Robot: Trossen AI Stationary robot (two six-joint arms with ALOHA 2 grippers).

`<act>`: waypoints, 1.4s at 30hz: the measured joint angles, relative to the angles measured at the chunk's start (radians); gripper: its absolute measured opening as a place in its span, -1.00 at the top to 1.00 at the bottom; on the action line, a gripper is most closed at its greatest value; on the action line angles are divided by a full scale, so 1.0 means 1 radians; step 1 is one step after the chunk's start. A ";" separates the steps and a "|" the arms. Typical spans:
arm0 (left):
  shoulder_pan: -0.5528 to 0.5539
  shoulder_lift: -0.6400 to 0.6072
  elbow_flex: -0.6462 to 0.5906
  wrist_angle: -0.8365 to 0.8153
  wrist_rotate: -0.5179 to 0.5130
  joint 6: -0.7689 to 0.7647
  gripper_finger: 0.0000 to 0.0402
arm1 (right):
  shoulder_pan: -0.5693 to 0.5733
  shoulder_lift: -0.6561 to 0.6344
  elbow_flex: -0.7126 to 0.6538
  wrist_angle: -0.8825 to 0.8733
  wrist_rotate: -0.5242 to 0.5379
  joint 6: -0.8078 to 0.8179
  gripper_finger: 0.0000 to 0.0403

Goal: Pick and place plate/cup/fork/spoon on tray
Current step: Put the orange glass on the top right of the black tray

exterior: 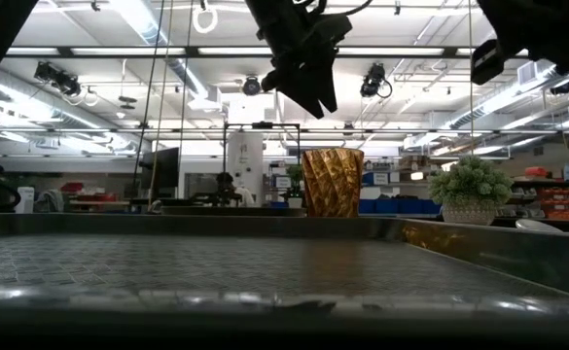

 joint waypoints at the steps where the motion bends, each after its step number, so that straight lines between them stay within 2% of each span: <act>1: 0.003 0.000 0.000 -0.003 0.000 -0.021 0.14 | 0.000 0.003 0.000 -0.012 0.000 0.000 0.80; 7: 0.043 0.036 -0.001 -0.069 -0.004 -0.084 0.14 | 0.000 0.007 0.000 -0.077 0.000 -0.006 0.80; 14: 0.065 0.048 0.000 -0.105 -0.004 -0.085 0.14 | 0.000 0.006 0.000 -0.079 -0.008 -0.013 0.80; 21: 0.061 0.048 0.000 -0.180 -0.013 0.036 0.14 | 0.000 0.006 0.000 -0.078 -0.009 -0.015 0.80; 26: 0.053 0.046 0.000 -0.272 -0.107 0.140 0.14 | 0.000 0.006 0.000 -0.078 -0.009 -0.008 0.80; 29: 0.060 0.037 0.000 -0.280 -0.119 0.133 0.14 | 0.000 0.006 0.000 -0.078 -0.008 -0.008 0.80; 35: 0.095 0.051 0.001 -0.188 -0.042 -0.002 0.14 | 0.000 0.006 0.000 -0.077 -0.005 -0.011 0.80; 39: 0.114 0.082 0.001 -0.186 -0.031 -0.070 0.14 | 0.000 0.006 0.000 -0.073 -0.007 -0.011 0.80; 42: 0.124 0.107 0.000 -0.173 0.035 -0.093 0.14 | 0.000 0.007 0.000 -0.071 -0.009 -0.011 0.80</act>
